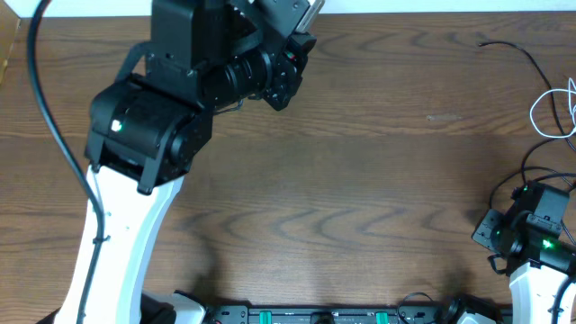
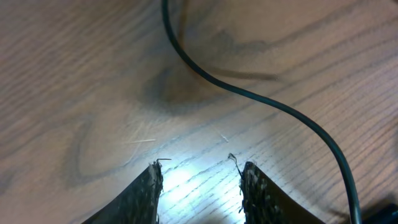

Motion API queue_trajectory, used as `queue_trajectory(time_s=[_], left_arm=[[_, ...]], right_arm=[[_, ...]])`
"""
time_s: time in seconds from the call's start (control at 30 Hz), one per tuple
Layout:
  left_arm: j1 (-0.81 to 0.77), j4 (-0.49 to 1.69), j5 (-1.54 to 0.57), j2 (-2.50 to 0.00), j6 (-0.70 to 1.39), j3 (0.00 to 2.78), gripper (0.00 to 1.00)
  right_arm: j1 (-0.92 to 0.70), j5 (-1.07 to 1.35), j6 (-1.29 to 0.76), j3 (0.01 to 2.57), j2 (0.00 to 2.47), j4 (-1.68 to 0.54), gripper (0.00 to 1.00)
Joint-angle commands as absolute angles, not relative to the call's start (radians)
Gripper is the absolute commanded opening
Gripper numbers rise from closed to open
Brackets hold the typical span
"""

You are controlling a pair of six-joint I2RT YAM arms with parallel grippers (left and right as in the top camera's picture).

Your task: Untangle cables

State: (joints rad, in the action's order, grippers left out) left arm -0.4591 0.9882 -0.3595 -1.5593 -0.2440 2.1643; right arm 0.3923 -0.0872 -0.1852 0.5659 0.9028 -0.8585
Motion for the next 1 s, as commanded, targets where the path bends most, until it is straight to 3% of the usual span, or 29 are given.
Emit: queue_trajectory(time_s=[0.0, 0.1, 0.2, 0.3, 0.5, 0.97], left_arm=[[-0.455, 0.989, -0.347, -1.529, -0.264, 2.161, 0.08], [-0.455, 0.99, -0.346, -1.528, -0.269, 2.161, 0.08], [-0.455, 0.99, -0.346, -1.528, -0.273, 2.161, 0.08], [-0.455, 0.99, -0.346, -1.528, -0.273, 2.161, 0.08], [-0.455, 0.994, -0.346, -1.528, -0.273, 2.161, 0.08], [-0.409, 1.036, -0.339, -1.528, -0.274, 2.161, 0.08]], right_arm=[[0.387, -0.13, -0.221, 0.511, 0.902, -0.839, 0.4], [0.387, -0.129, -0.251, 0.44, 0.901, -0.776, 0.4], [0.387, -0.118, -0.251, 0.427, 0.901, -0.755, 0.33], [0.389, -0.146, -0.259, 0.427, 0.902, -0.743, 0.19], [0.421, -0.17, -0.258, 0.423, 0.902, -0.737, 0.1], [0.6, -0.144, -0.258, 0.386, 0.902, -0.649, 0.04]])
